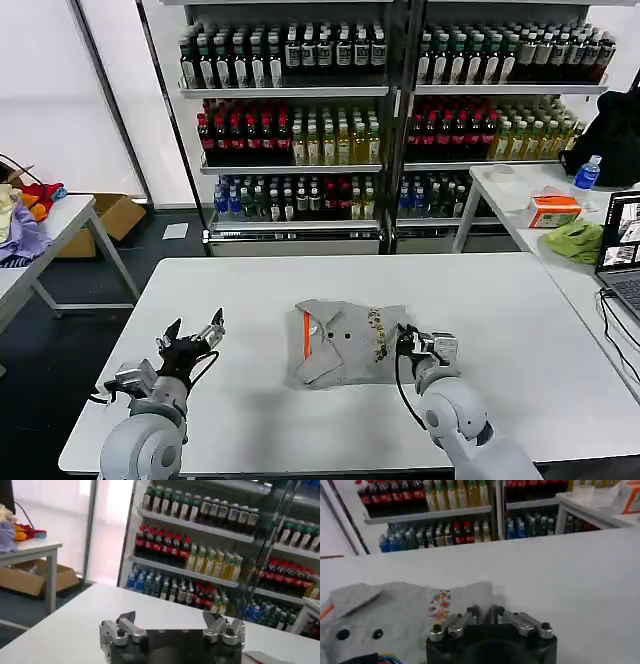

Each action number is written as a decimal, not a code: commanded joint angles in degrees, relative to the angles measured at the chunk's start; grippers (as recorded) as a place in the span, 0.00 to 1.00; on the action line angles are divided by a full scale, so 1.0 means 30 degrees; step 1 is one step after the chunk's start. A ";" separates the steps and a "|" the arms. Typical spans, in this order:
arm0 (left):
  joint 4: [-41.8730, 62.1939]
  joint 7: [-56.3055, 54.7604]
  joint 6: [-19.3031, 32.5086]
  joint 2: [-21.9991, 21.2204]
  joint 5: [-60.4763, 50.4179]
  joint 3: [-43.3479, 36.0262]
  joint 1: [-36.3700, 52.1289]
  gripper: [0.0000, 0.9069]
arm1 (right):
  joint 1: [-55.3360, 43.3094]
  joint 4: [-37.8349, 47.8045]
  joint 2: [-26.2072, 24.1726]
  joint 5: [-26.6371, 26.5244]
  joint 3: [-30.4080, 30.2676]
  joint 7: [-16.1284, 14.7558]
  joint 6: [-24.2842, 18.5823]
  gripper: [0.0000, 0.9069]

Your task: Fold and organize the clothes.

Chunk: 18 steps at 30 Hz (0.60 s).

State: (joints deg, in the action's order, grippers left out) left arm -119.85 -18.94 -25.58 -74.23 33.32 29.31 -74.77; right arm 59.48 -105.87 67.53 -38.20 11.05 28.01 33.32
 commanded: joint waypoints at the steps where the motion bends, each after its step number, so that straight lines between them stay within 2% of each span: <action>1: -0.0040 0.0031 0.0013 -0.0172 -0.0163 -0.0065 -0.0229 1.00 | 0.2212 -0.2141 -0.0603 0.5221 0.1721 -0.1036 -0.0076 1.00; 6: -0.0071 0.0082 0.0088 -0.0478 -0.0256 -0.0313 -0.0306 1.00 | 0.2927 -0.4422 -0.0477 0.4482 0.1242 -0.1207 -0.0056 1.00; 9: -0.0313 0.0489 0.0658 -0.0550 -0.0353 -0.0204 -0.0492 1.00 | 0.2783 -0.4765 -0.0384 0.5152 0.1442 -0.1014 -0.0067 1.00; 11: -0.0530 0.1286 0.1456 -0.0612 -0.1302 0.0054 -0.0735 1.00 | 0.2654 -0.4786 -0.0659 0.7112 0.1965 -0.1318 -0.0076 1.00; 12: -0.0762 0.1617 0.2261 -0.0647 -0.1934 0.0250 -0.0964 1.00 | 0.2596 -0.4730 -0.1003 0.8608 0.2421 -0.1803 -0.0139 1.00; 13: -0.0938 0.1916 0.2377 -0.0683 -0.2153 0.0333 -0.1109 1.00 | 0.2589 -0.4661 -0.1562 1.0783 0.3084 -0.2510 -0.0429 1.00; 14: -0.1029 0.2209 0.2642 -0.0699 -0.2475 0.0511 -0.1251 1.00 | 0.2690 -0.4660 -0.2092 1.2101 0.3941 -0.3102 -0.0673 1.00; 15: -0.1068 0.2599 0.3094 -0.0719 -0.2891 0.0741 -0.1422 1.00 | 0.3014 -0.4896 -0.2781 1.2107 0.5204 -0.3872 -0.0560 1.00; 18: -0.0690 0.3330 0.3604 -0.0818 -0.3731 0.1274 -0.1494 1.00 | 0.4050 -0.5273 -0.4289 0.9182 0.7820 -0.4152 -0.0091 1.00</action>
State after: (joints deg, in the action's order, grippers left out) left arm -121.63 -15.75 -21.84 -76.19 29.88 29.90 -77.33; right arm 66.32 -116.69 64.38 -19.64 17.81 22.93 32.75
